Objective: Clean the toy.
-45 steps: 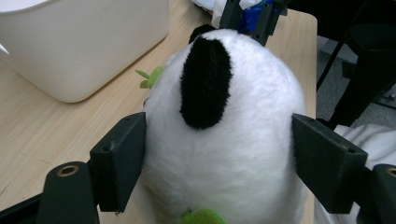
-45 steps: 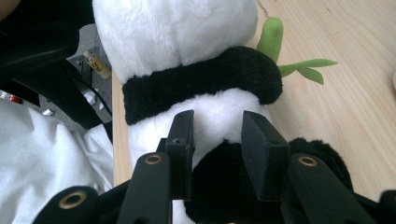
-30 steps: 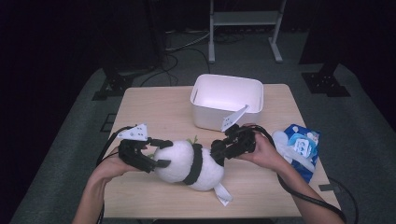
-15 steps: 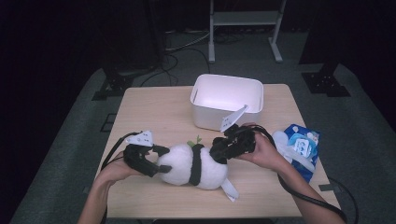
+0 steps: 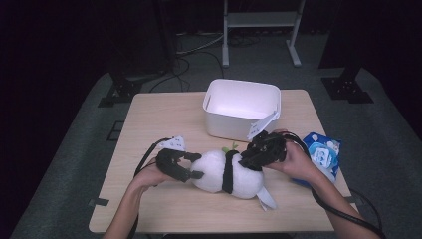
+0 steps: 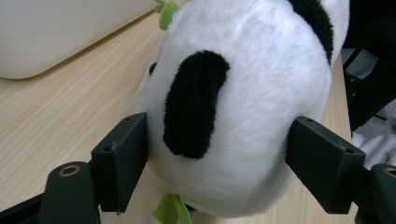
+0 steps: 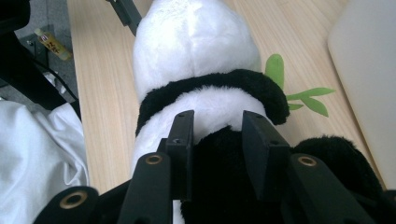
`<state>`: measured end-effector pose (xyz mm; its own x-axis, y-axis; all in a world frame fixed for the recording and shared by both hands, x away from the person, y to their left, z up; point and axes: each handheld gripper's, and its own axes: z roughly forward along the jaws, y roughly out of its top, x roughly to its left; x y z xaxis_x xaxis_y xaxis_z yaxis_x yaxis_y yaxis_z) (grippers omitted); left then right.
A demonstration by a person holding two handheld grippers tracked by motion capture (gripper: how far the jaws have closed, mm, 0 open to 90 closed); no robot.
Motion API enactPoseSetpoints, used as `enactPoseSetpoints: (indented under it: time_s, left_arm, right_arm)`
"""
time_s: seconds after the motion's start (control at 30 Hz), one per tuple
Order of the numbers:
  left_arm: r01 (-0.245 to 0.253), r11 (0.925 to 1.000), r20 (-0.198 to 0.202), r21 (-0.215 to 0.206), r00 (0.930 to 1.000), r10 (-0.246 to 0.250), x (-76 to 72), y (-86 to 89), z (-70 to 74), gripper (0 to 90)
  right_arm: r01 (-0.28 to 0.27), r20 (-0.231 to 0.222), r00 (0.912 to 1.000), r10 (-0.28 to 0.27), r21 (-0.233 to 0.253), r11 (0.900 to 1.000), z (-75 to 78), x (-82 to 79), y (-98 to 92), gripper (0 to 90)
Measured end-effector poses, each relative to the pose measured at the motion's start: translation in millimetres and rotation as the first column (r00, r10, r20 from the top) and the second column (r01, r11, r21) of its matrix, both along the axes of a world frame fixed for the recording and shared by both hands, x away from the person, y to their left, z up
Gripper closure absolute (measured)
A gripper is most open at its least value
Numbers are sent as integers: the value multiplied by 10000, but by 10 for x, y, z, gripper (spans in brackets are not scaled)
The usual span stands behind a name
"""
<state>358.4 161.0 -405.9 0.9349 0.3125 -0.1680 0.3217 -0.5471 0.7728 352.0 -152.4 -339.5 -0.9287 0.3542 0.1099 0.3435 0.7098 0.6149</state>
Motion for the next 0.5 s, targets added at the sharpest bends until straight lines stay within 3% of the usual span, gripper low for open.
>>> enactPoseSetpoints:
  time_s: [0.23, 0.5]
  left_arm:
    - [183, 9998, 127, 85, 9997, -184, -45, 38, 183, 224]
    - [132, 9999, 456, -13, 9989, -132, -15, -86, 421, 232]
  right_arm:
    - [-109, -90, 9999, 109, 85, 9999, -26, -18, 11, 650]
    - [-248, -80, 9997, 248, -2, 9997, -11, -64, 24, 650]
